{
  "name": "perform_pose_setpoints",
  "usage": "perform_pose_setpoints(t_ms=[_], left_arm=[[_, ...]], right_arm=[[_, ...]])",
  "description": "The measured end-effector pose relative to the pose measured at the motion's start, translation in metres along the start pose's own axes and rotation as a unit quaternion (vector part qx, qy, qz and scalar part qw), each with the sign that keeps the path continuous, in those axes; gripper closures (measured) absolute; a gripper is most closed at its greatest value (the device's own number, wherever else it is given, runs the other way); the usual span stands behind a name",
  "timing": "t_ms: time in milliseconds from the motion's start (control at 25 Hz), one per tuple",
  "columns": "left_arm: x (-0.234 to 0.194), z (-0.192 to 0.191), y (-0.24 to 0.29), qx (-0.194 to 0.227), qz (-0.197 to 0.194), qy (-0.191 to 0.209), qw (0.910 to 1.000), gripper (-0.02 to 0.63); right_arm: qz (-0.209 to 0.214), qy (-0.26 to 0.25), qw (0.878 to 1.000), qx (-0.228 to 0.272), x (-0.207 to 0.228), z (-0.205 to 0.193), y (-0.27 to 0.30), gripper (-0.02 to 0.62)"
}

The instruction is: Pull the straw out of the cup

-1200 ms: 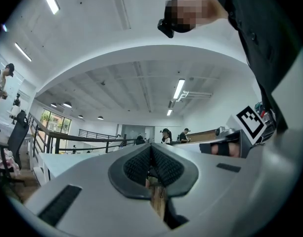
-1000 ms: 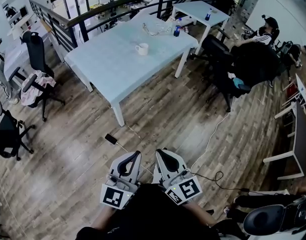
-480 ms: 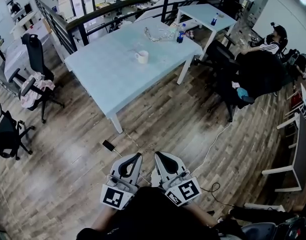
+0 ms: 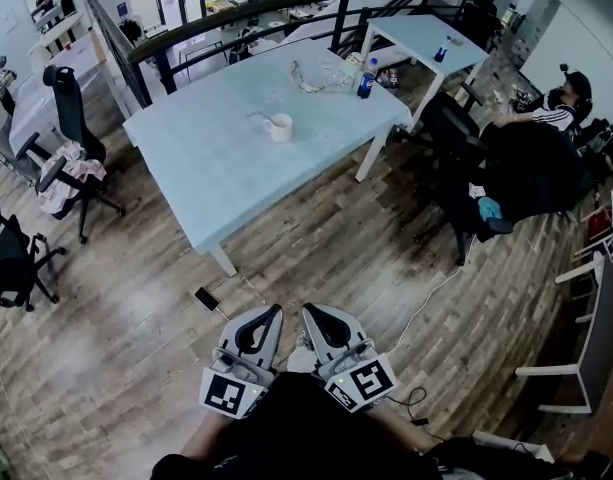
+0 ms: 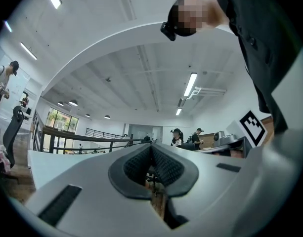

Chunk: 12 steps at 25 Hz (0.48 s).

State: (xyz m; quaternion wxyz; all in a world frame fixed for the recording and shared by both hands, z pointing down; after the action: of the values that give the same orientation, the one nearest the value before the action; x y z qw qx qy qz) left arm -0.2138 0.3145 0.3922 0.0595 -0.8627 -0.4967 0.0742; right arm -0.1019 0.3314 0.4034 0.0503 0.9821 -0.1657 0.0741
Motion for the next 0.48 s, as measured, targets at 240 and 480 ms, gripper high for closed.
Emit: perform_pose_setpoints(t_ms=[240, 480], left_arm=[[-0.008, -0.013, 0.047, -0.025, 0.019, 0.005, 0.9995, 0.594], [-0.011, -0.016, 0.091, -0.007, 0.044, 0.016, 0.9989, 0.594]], right_arm=[[0.015, -0.013, 1.0, 0.002, 0.043, 0.009, 0.02, 0.586], [0.017, -0.01, 1.0, 0.004, 0.093, 0.016, 0.027, 0.586]])
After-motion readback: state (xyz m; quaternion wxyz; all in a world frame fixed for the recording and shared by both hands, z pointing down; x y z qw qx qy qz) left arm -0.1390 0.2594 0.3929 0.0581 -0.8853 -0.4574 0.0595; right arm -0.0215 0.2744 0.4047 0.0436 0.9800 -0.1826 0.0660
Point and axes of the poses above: the fingertips, and each gripper's own axes: y forward along the fingers, x to its right, z out of its top, the point moved 5 cm from there along -y, backward along the fingers, and after that the axes turned 10 degrees about -z, right-handed, at the moved point
